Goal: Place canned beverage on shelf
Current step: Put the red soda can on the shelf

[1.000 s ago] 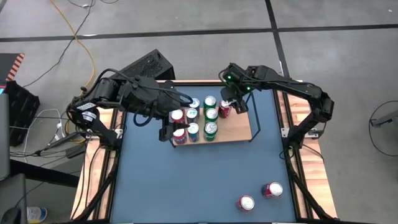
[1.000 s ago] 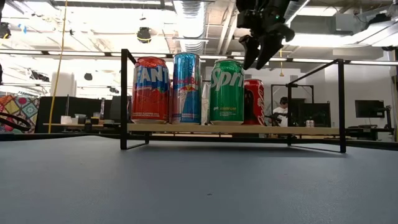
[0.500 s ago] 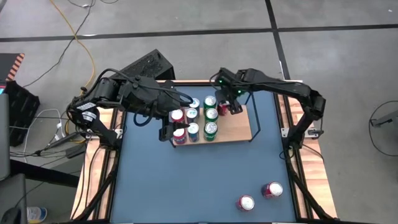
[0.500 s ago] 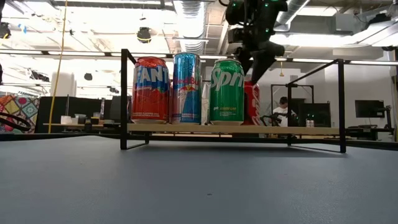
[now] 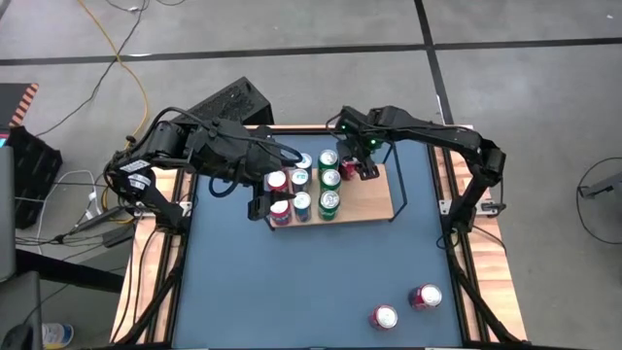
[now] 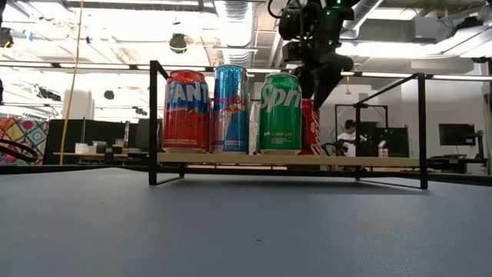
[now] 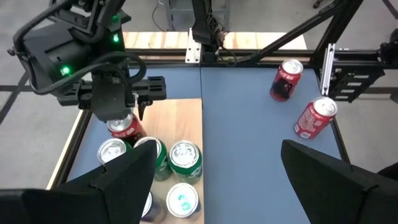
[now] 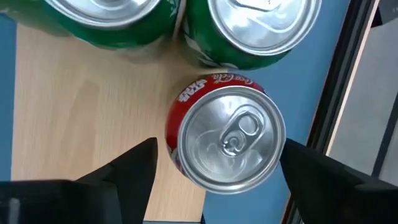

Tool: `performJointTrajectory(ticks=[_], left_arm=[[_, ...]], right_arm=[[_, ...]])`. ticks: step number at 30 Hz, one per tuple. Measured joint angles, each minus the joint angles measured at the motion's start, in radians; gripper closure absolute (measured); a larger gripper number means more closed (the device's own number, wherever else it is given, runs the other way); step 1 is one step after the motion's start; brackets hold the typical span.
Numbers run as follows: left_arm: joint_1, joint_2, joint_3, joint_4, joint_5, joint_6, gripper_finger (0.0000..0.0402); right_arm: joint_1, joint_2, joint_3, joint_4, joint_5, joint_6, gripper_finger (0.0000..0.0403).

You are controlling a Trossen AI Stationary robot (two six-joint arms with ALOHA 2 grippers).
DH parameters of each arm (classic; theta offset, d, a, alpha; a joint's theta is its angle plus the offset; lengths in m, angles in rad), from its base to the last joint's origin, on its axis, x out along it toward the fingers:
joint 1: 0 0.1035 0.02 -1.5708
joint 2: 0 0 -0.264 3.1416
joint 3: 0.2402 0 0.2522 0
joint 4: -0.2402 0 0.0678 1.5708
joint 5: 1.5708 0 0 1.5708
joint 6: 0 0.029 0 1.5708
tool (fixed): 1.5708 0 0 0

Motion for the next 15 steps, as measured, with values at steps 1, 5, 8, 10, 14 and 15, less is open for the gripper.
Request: performJointTrajectory(ticks=[1, 5, 8, 10, 14, 15], left_arm=[[0.0, 0.0, 0.0, -0.006, 0.0, 0.0, 0.0072], [0.0, 0.0, 0.0, -0.013, 0.0, 0.008, 0.0072], [0.0, 0.0, 0.0, -0.013, 0.0, 0.009, 0.0072], [0.0, 0.0, 0.0, -0.013, 0.0, 0.009, 0.0072], [0.0, 0.0, 0.0, -0.013, 0.0, 0.009, 0.0072], [0.0, 0.0, 0.0, -0.013, 0.0, 0.009, 0.0072]], right_arm=[[0.0, 0.0, 0.0, 0.0, 0.0, 0.007, 0.0084], [0.0, 0.0, 0.0, -0.003, 0.001, 0.066, 0.0103], [-0.007, 0.0, 0.001, -0.028, 0.001, 0.13, 0.0119], [-0.005, 0.0, 0.002, -0.035, 0.001, 0.176, 0.0125], [0.003, 0.0, 0.002, -0.035, 0.014, 0.288, 0.0127], [0.004, 0.0, 0.002, -0.036, 0.021, 0.325, 0.0128]])
